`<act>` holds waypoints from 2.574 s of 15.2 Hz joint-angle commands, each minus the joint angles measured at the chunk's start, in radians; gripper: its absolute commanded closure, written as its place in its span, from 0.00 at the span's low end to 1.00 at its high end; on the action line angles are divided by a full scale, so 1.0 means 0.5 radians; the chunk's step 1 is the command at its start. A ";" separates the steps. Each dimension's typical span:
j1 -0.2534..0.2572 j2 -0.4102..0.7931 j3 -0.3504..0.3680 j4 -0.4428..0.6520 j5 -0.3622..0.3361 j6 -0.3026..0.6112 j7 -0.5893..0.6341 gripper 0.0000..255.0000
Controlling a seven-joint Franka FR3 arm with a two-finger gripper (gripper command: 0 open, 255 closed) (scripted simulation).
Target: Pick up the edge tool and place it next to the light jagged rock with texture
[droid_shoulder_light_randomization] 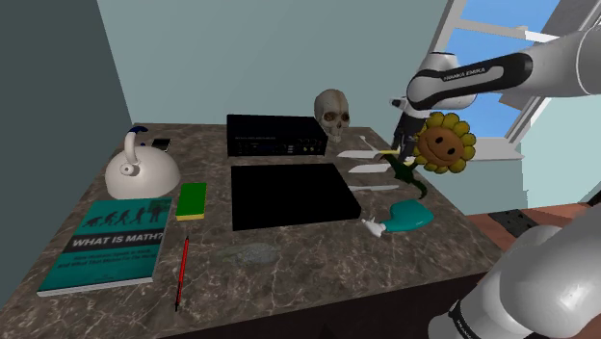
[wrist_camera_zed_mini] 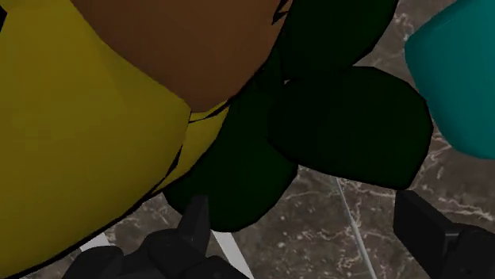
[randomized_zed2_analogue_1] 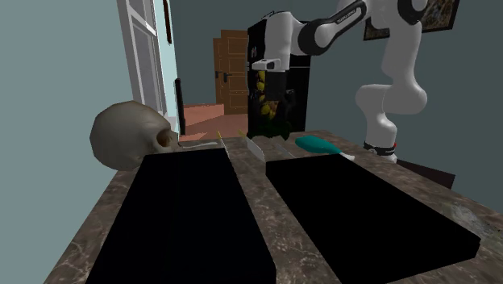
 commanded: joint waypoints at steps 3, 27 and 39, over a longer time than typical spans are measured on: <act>0.022 0.362 -0.114 0.246 0.190 0.108 -0.394 0.00; -0.308 1.461 0.032 1.155 0.817 0.214 -1.336 0.00; -0.308 1.461 0.031 1.154 0.817 0.214 -1.336 1.00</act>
